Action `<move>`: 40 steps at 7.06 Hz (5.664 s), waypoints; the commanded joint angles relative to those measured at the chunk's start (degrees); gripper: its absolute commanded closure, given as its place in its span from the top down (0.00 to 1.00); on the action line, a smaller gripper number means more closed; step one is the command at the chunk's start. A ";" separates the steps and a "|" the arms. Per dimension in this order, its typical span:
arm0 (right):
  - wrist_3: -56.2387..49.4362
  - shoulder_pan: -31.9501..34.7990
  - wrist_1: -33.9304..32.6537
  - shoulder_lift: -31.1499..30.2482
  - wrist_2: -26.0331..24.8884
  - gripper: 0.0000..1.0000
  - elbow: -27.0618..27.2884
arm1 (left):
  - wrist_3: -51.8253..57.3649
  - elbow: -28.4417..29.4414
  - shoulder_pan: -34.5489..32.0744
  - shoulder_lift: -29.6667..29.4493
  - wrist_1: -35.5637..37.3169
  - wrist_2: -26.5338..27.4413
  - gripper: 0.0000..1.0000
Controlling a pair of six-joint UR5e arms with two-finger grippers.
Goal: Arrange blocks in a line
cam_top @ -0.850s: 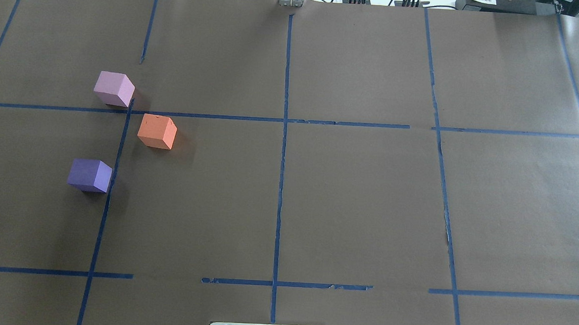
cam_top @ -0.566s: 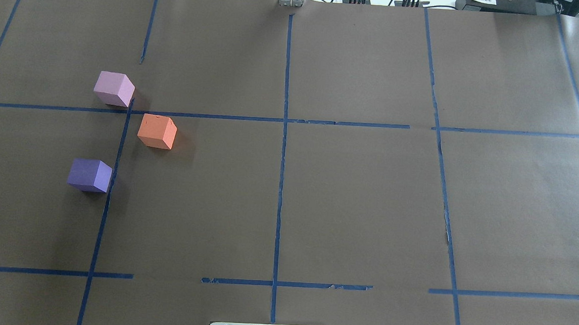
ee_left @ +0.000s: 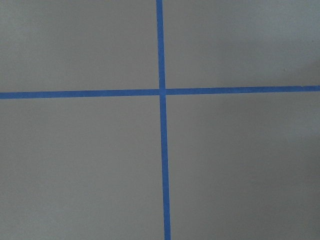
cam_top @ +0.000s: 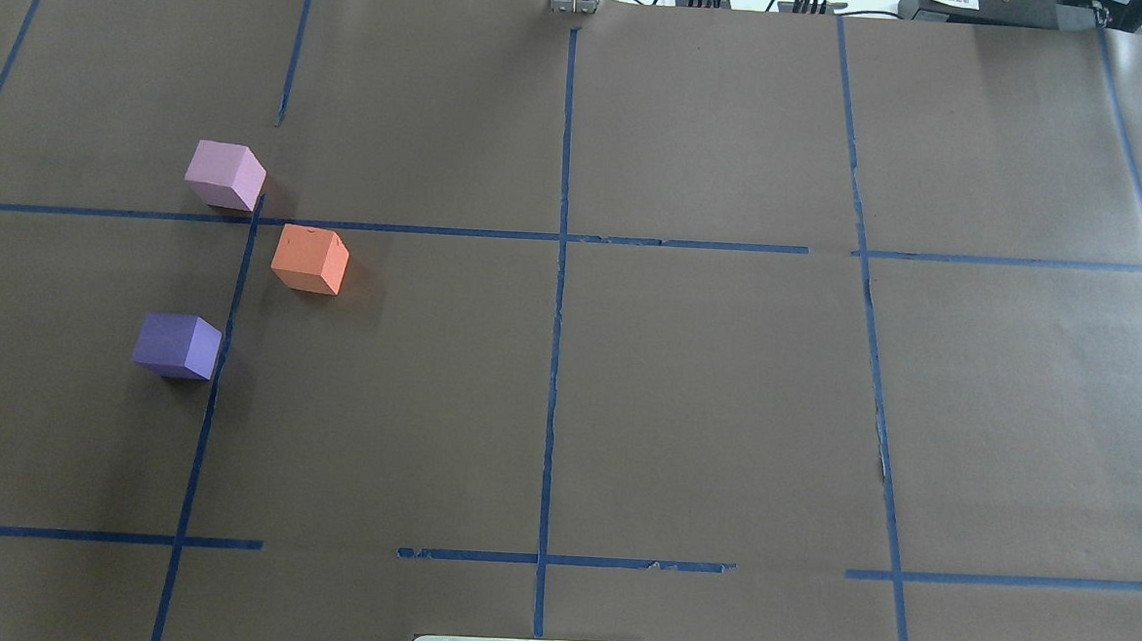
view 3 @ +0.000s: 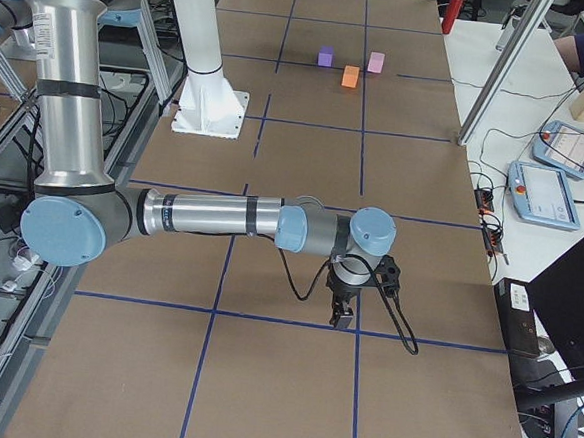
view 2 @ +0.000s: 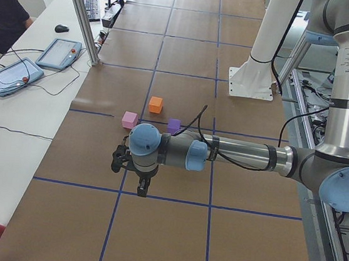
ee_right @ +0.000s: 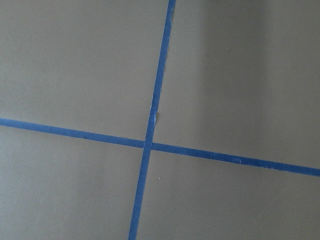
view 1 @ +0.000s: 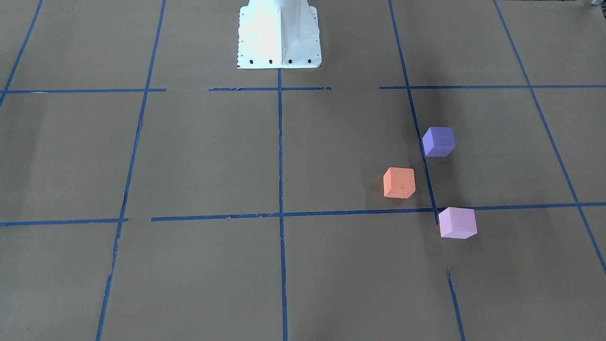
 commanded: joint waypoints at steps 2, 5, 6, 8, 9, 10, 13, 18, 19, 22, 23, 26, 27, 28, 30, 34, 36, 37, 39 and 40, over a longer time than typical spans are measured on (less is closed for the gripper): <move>0.00 0.00 0.00 0.00 0.00 1.00 0.00 | -2.75 -0.36 2.32 -1.05 -0.14 0.02 1.00; 0.00 0.00 0.00 0.00 0.00 1.00 0.00 | -14.68 -3.52 14.16 -7.70 0.13 2.99 1.00; 0.00 0.00 0.00 0.00 0.00 1.00 0.00 | -20.39 -3.96 17.77 -11.30 0.04 3.27 1.00; 0.00 0.00 0.00 0.00 0.00 1.00 0.00 | -27.96 -3.70 24.89 -18.60 0.04 3.36 1.00; 0.00 0.00 0.00 0.00 0.00 1.00 0.00 | -33.40 -2.75 28.93 -22.38 -0.13 3.45 1.00; 0.00 0.00 0.00 0.00 0.00 1.00 0.00 | -36.32 -2.30 33.67 -25.63 -0.48 3.89 1.00; 0.00 0.00 0.00 0.00 0.00 1.00 0.00 | -40.46 0.76 39.76 -29.34 -3.81 8.01 1.00; 0.00 0.00 0.00 0.00 0.00 1.00 0.00 | -51.45 6.40 41.36 -31.29 -10.33 9.33 0.98; 0.00 0.00 0.00 0.00 0.00 1.00 0.00 | -52.95 6.58 41.54 -31.38 -10.33 10.38 0.97; 0.00 0.00 0.00 0.00 0.00 1.00 0.00 | -57.44 8.50 43.82 -31.38 -12.00 12.59 0.97; 0.00 0.00 0.00 0.00 0.00 1.00 0.00 | -57.45 9.21 44.43 -31.38 -12.52 12.59 0.97; 0.00 0.00 0.00 0.00 0.00 1.00 0.00 | -57.45 10.26 44.88 -31.81 -12.62 13.91 0.96; 0.00 0.00 0.00 0.00 0.00 1.00 0.00 | -57.45 11.14 44.88 -32.17 -12.97 14.00 0.96; 0.00 0.00 0.00 0.00 0.00 1.00 0.00 | -57.45 11.93 44.88 -32.60 -13.58 14.43 0.96; 0.00 0.00 0.00 0.00 0.00 1.00 0.00 | -57.36 12.38 45.40 -32.61 -14.55 15.49 0.94; 0.00 0.00 0.00 0.00 0.00 1.00 0.00 | -57.18 12.64 45.85 -32.52 -15.43 15.58 0.29; 0.00 0.00 0.00 0.00 0.00 1.00 0.00 | -56.83 10.20 44.36 -32.17 -14.82 15.58 0.16; 0.00 0.00 0.00 0.00 0.00 1.00 0.00 | -56.66 7.57 41.83 -31.82 -13.86 15.49 0.16; 0.00 0.00 0.00 0.00 0.00 1.00 0.00 | -53.00 1.24 38.65 -29.90 -7.90 15.23 0.17; 0.00 0.00 0.00 0.00 0.00 1.00 0.00 | -50.01 0.09 36.99 -28.84 -6.91 15.05 0.19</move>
